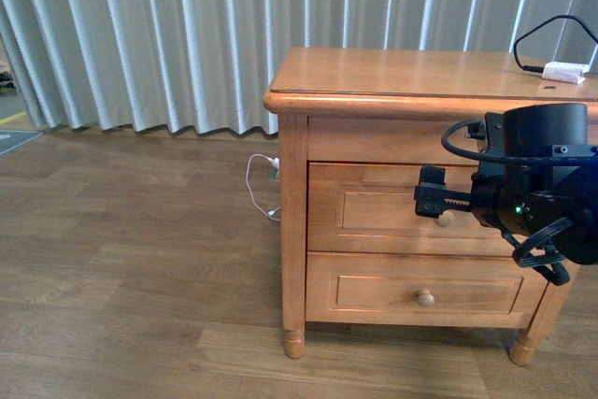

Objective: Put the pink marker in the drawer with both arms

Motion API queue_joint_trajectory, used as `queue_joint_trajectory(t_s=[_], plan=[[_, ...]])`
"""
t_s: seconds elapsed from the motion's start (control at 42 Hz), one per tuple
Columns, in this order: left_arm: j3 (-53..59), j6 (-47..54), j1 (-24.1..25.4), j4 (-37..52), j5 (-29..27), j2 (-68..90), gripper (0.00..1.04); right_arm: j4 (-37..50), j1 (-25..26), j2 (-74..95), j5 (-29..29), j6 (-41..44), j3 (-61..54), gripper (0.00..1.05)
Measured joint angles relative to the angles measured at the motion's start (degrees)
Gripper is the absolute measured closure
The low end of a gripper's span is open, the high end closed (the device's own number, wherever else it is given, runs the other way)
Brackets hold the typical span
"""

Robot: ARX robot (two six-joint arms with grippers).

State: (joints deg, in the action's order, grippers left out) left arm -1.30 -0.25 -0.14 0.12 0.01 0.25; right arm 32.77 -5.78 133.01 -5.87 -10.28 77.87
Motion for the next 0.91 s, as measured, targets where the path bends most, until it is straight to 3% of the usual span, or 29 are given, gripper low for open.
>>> queue_joint_trajectory(t_s=[0.405,0.501,0.644,0.763,0.906], plan=[[0.0,0.0,0.0,0.0,0.0,0.0,0.06,-1.2,2.8,-25.6,8.5,-0.7,-25.4,0.09],[0.0,0.0,0.0,0.0,0.0,0.0,0.06,-5.1,3.4,-33.7,11.0,-1.0,-30.9,0.09],[0.0,0.0,0.0,0.0,0.0,0.0,0.06,-17.6,5.8,-53.1,18.3,-0.3,-38.2,0.09],[0.0,0.0,0.0,0.0,0.0,0.0,0.06,-25.0,8.4,-65.6,20.8,0.0,-40.3,0.09],[0.0,0.0,0.0,0.0,0.0,0.0,0.06,-26.6,10.1,-72.9,21.1,-0.5,-41.0,0.09]])
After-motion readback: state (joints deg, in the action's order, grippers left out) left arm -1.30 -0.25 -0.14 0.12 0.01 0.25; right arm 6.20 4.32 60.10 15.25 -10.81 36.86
